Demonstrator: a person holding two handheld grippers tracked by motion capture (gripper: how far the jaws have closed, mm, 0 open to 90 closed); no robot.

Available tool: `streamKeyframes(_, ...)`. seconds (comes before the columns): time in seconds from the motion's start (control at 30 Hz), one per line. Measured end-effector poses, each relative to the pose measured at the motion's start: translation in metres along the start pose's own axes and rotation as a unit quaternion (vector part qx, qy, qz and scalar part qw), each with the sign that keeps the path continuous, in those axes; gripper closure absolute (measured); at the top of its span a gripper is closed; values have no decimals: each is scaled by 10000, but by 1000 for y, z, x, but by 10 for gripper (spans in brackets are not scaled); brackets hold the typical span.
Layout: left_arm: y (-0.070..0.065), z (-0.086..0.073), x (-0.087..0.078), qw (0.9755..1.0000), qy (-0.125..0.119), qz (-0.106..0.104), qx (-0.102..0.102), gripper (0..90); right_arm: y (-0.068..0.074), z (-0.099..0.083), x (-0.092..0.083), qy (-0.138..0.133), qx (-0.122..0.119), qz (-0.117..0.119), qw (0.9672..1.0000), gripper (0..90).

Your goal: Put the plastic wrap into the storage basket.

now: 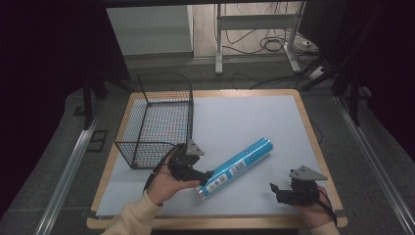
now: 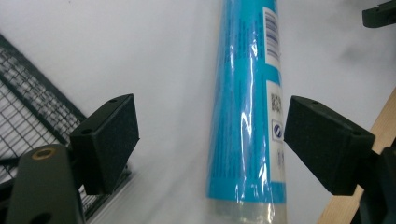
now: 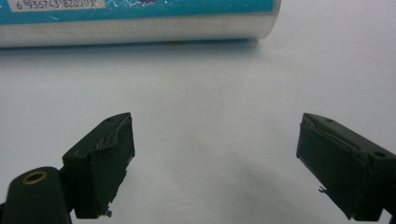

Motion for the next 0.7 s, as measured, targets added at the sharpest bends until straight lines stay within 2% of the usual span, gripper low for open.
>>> streamKeyframes(0.17,-5,11,3,9999,36,16,92,179,-1,0,-1,-25,2,-3,10000,116)
streamKeyframes(0.47,-6,19,8,10000,40,14,83,178,-1,0,0,-7,15,-6,10000,116)
streamKeyframes(0.7,-7,24,17,9998,150,4,124,176,-1,0,0,-13,14,-16,10000,116)
Point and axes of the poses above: each handheld gripper's, and its own axes: x roughly forward along the jaws, z roughly out of its top, y roughly to its left, the point moved 1 cm from there along x, roughly forward along the jaws, and after that the axes turned 12 degrees about -x, right-handed, at the moved point
